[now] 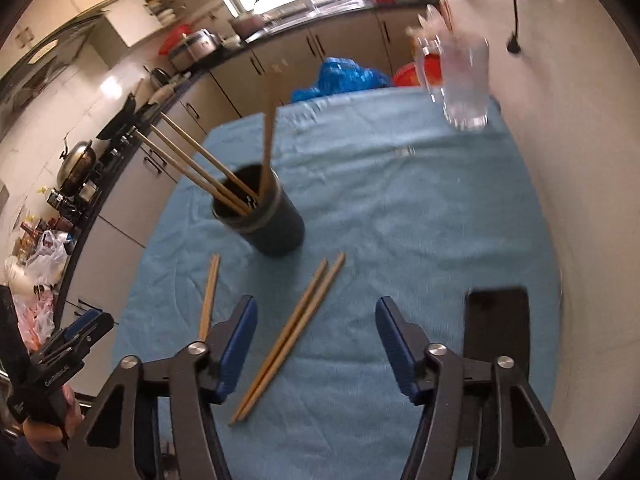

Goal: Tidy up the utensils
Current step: 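Move both open grippers back down to the remaining chopsticks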

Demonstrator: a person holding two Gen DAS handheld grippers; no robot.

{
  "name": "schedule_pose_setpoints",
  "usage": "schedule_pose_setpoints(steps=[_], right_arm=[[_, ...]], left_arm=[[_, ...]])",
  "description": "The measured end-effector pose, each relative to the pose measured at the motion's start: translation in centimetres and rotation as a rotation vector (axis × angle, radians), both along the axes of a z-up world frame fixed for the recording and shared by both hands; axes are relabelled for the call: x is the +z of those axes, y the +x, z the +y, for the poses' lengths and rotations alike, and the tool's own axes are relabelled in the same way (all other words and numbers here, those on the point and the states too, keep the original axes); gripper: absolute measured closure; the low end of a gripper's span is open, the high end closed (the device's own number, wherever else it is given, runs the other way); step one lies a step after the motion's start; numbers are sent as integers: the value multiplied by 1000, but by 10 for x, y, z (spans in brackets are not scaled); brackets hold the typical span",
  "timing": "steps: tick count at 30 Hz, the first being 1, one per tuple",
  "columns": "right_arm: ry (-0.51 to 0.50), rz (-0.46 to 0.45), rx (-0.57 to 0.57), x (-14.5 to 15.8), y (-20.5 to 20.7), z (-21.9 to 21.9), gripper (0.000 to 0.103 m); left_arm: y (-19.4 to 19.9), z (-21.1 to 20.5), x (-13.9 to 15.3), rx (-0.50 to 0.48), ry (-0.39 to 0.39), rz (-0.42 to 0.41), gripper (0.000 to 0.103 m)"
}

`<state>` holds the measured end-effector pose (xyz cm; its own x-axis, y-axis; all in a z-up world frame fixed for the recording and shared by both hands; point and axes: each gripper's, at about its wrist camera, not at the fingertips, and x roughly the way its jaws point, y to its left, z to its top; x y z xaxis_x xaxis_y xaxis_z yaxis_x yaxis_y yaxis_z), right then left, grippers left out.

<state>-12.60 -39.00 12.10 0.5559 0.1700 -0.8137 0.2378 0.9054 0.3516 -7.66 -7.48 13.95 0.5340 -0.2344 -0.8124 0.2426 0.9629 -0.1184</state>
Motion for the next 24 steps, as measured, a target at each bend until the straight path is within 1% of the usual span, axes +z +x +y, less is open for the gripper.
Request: schedule_pose_setpoints(steps=[3,5,6,7,8,10,12,13,15,17,21,24], right_arm=[[22,18,-20,-11,-7,-1,39],[12,40,-41,-22,-5,1,45],[20,47,-52,-25,-4,0,46],[46,54,-58,-30,1,2,46],[50,60,-57,-33,5,3,46],[35,77,-61,-40,17,10,47],[59,94,-67,-48,28,13,51],[62,106,-67,-52,33,14,52],[58,138,-92,-60,42,15,58],[87,161,-116,-67,48,14,58],[125,226,-163,-85,62,12,65],[121,258,-179,-95,70,14,70]], left_arm=[[3,5,-13,-29,8,29,38],[11,3,-23,-73,28,38,38],[16,3,-26,-94,25,46,38],[21,1,-29,-110,14,62,38],[28,0,-35,-130,-8,92,38],[40,1,-45,-133,-23,126,38],[50,3,-52,-142,-39,159,38],[53,3,-54,-145,-44,165,38],[59,7,-55,-152,-51,163,38],[65,11,-56,-160,-61,162,38],[72,21,-59,-165,-65,163,38],[77,32,-61,-167,-65,165,38]])
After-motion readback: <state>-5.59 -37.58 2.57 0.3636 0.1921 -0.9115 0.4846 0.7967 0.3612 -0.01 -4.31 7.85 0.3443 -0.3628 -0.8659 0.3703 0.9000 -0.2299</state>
